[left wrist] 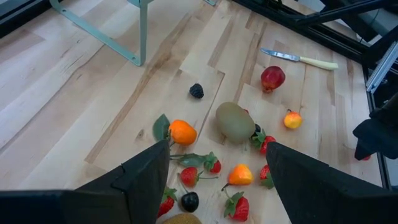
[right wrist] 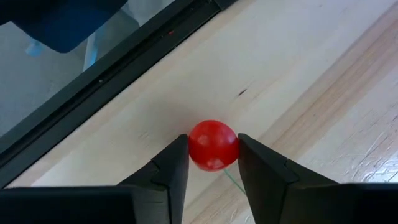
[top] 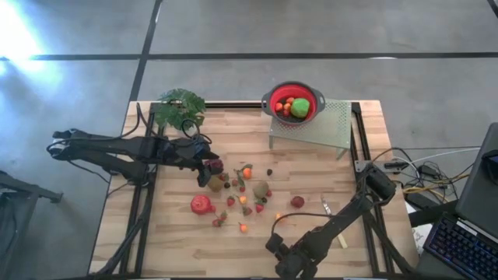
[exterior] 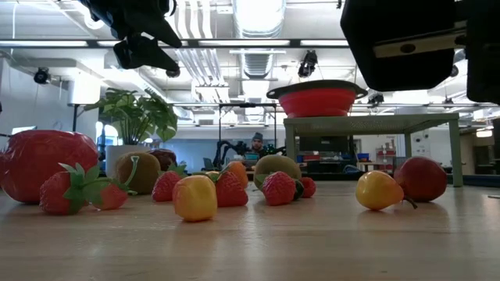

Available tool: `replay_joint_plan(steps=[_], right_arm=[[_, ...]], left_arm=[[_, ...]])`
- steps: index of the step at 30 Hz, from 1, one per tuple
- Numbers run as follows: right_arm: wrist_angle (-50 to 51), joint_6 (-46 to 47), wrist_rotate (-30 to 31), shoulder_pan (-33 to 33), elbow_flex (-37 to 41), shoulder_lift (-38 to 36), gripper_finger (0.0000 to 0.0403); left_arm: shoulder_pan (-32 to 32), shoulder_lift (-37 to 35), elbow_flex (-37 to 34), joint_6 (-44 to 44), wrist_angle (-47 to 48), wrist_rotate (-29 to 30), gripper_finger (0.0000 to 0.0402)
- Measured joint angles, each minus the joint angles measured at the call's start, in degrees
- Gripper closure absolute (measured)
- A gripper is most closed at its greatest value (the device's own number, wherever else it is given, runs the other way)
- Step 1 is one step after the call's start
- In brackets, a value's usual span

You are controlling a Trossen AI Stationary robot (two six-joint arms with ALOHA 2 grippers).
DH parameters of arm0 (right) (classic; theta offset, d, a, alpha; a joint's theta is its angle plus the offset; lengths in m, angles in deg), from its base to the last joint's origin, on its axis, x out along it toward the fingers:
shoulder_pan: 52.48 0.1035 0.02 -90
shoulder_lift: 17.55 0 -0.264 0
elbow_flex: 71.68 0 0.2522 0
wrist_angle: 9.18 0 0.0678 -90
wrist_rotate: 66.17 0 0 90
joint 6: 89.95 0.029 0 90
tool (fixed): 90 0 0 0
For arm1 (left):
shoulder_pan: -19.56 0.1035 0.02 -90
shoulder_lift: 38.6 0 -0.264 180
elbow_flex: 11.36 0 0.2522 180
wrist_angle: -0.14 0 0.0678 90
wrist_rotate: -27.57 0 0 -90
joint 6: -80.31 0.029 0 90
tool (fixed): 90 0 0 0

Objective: Pick & Place Fruit
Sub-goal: Put the red cherry into the strainer bowl on the shelf

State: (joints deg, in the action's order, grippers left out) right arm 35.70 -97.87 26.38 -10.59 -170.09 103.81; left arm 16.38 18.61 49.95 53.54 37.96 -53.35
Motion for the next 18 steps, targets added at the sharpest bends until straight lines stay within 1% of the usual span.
replay_joint_plan(steps=[7,14,18], right_arm=[[1.45,0.00,-0.02,-0.03,-1.57,0.00,0.0303],[2.18,0.00,-0.02,-0.02,-2.13,-0.07,0.0286],[4.07,0.02,0.00,-0.12,-2.16,-0.07,0.0291]], left_arm=[[0.00,-0.01,0.00,0.00,0.02,-0.01,0.0128],[0.00,0.00,0.00,0.00,0.02,-0.02,0.0128],[0.00,-0.02,0.00,0.00,0.00,-0.02,0.0128]])
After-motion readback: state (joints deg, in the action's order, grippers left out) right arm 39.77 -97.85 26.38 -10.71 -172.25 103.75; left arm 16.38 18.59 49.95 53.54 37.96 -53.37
